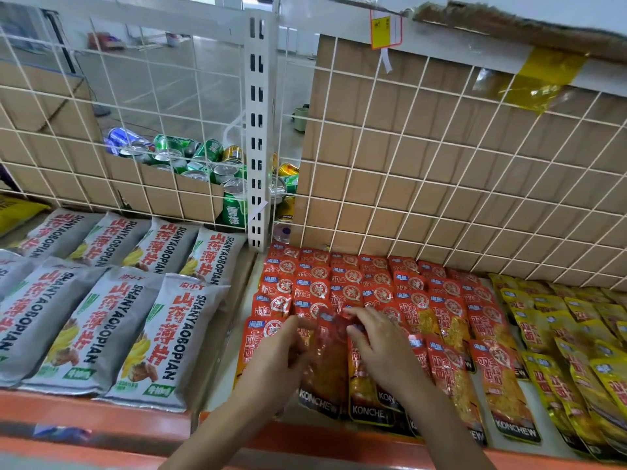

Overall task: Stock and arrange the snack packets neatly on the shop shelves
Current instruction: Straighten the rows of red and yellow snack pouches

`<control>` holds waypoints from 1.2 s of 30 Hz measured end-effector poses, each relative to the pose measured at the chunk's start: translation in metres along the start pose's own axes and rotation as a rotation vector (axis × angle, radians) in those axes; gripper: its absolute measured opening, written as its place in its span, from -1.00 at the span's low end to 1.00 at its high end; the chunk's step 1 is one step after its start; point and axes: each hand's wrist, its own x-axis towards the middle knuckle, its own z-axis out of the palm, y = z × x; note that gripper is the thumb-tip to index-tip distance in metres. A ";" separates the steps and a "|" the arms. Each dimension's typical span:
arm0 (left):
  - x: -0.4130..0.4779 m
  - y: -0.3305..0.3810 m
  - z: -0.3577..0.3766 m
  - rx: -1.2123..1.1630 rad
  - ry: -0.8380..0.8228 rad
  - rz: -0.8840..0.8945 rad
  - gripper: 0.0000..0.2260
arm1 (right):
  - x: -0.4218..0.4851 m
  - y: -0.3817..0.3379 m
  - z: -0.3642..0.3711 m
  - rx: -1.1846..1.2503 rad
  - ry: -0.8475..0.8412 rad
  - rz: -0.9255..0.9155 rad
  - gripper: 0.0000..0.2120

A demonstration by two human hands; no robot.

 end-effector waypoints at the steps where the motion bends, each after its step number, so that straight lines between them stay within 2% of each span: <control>1: -0.002 -0.004 -0.005 -0.013 0.038 -0.007 -0.63 | 0.000 0.000 0.001 -0.019 0.005 -0.005 -0.61; 4: -0.008 -0.014 -0.019 -0.019 0.119 -0.031 -0.63 | 0.000 -0.005 0.008 -0.112 0.018 -0.054 -0.55; 9: -0.018 -0.019 -0.018 0.045 0.123 -0.039 -0.69 | 0.002 -0.017 0.022 -0.199 -0.020 -0.136 -0.35; 12: -0.019 -0.022 -0.013 0.145 0.143 -0.004 -0.67 | 0.004 -0.016 0.023 -0.163 0.018 -0.120 -0.54; 14: -0.018 -0.024 -0.010 0.240 0.143 0.029 -0.67 | 0.003 -0.015 0.021 -0.139 0.046 -0.108 -0.59; 19: -0.016 -0.030 -0.002 0.531 0.169 0.174 -0.70 | 0.001 -0.016 0.018 -0.146 0.025 -0.107 -0.57; 23: -0.014 -0.025 -0.001 0.579 0.232 0.229 -0.85 | 0.001 -0.012 0.018 -0.146 -0.001 -0.119 -0.56; 27: -0.018 -0.031 0.002 0.713 0.179 0.147 -0.60 | -0.001 -0.009 0.017 -0.115 -0.012 -0.136 -0.56; 30: -0.018 -0.033 0.004 0.832 0.014 0.023 -0.47 | 0.002 -0.007 0.015 -0.043 -0.008 -0.128 -0.54; 33: -0.017 -0.032 0.001 0.797 -0.109 -0.021 -0.36 | 0.012 -0.004 0.013 -0.020 -0.018 -0.136 -0.52; 36: -0.016 -0.031 0.002 0.763 -0.104 -0.023 -0.15 | 0.028 -0.001 0.012 -0.011 -0.009 -0.153 -0.55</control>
